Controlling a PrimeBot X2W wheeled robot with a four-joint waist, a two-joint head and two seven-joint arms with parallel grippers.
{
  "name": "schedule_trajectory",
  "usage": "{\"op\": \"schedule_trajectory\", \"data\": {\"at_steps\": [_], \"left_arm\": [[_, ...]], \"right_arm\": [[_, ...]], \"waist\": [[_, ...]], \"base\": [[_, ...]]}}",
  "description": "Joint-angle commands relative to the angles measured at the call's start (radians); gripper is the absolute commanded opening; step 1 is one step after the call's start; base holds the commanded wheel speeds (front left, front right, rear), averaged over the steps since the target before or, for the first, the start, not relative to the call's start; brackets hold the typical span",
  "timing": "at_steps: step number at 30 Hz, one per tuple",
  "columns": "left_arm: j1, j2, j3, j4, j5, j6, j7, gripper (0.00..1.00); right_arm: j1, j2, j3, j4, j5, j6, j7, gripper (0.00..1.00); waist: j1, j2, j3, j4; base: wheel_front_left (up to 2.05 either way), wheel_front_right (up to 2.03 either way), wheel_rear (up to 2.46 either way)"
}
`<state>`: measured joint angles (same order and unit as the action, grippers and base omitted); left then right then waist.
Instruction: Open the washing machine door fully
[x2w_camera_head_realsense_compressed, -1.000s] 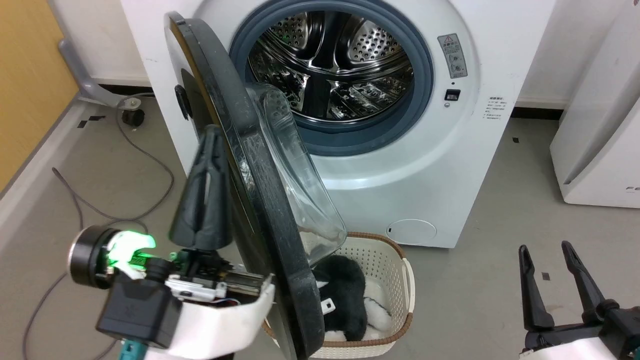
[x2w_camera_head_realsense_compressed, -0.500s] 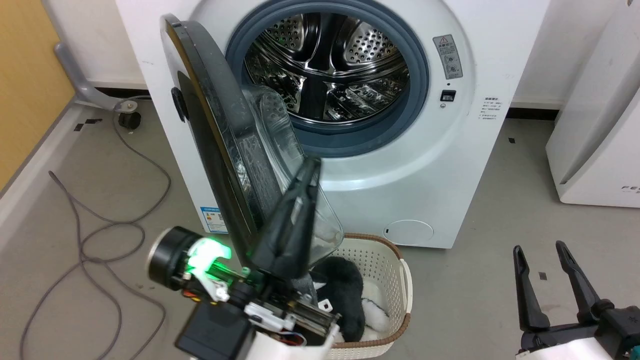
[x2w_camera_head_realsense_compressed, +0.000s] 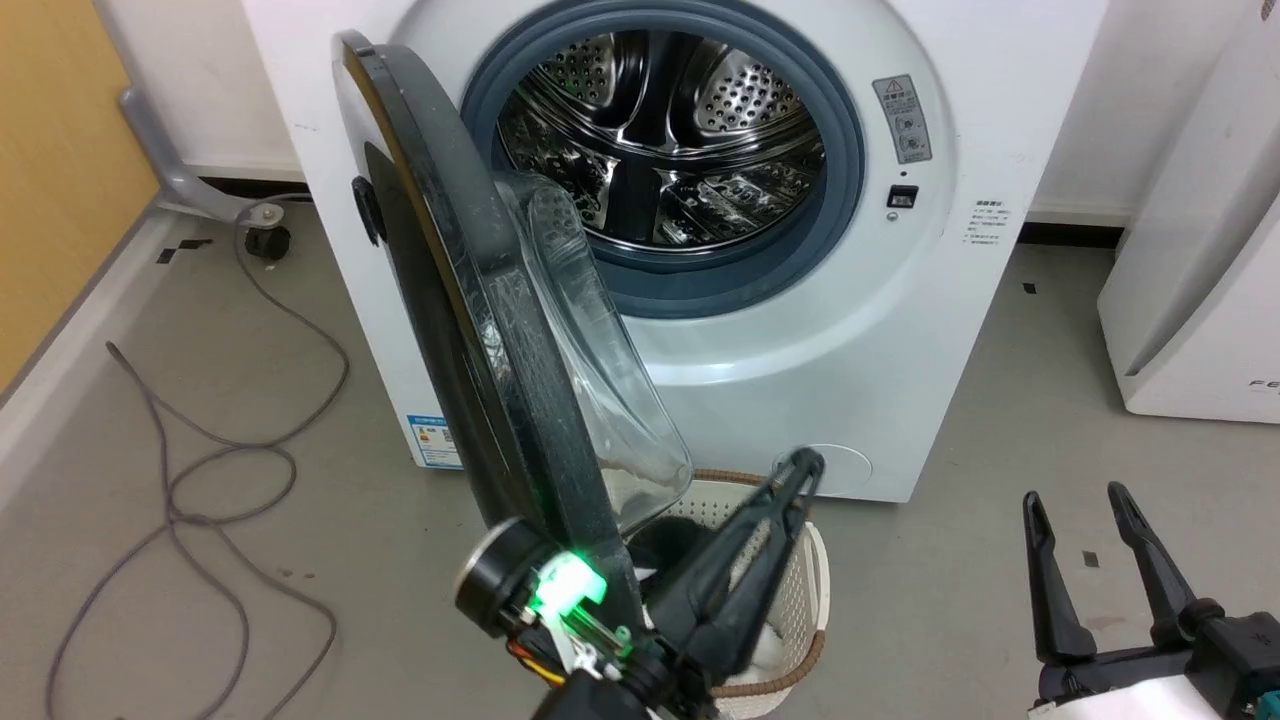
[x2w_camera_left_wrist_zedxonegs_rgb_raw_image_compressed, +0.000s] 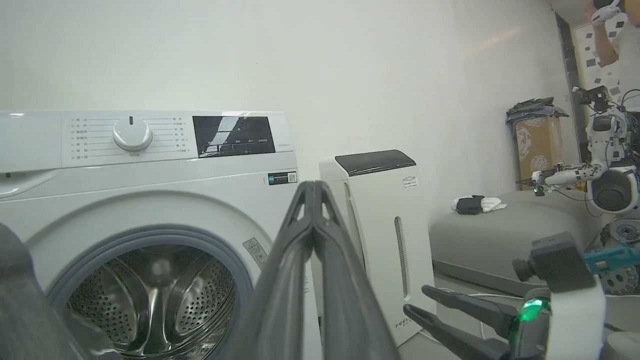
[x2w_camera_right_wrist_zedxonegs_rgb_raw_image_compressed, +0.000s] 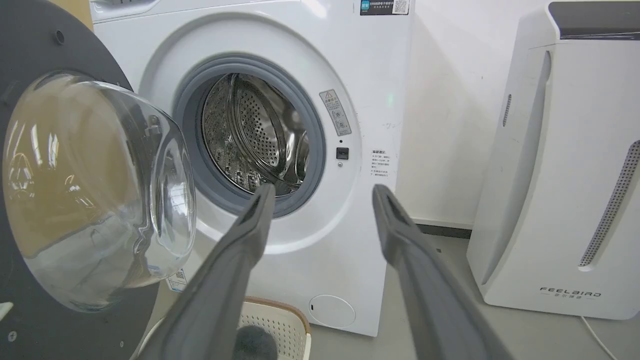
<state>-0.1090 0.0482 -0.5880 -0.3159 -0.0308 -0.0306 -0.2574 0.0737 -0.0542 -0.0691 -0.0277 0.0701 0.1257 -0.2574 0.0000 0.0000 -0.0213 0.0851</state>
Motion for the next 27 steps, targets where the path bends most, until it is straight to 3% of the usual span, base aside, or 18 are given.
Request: {"op": "schedule_trajectory", "data": {"at_steps": [1,13,27], "left_arm": [[0.015,0.002,-0.007,0.009,-0.003,-0.005,-0.004,0.0],[0.084,0.003,-0.049,0.112,-0.003,-0.013,-0.004,0.0],[0.122,0.003,0.012,0.256,-0.025,0.018,-0.004,0.0]], "right_arm": [[0.001,0.004,-0.001,0.001,-0.001,0.005,-0.004,1.0],[-0.001,0.004,-0.005,0.005,0.001,0.005,-0.004,1.0],[-0.006,0.004,-0.012,0.022,0.003,0.005,-0.004,1.0]], "waist": [[0.0,0.0,0.001,0.002],[0.0,0.0,0.014,0.022],[0.0,0.0,0.027,0.038]], "base": [[0.0,0.0,0.0],[0.0,0.0,0.0],[0.0,0.0,0.0]]}}
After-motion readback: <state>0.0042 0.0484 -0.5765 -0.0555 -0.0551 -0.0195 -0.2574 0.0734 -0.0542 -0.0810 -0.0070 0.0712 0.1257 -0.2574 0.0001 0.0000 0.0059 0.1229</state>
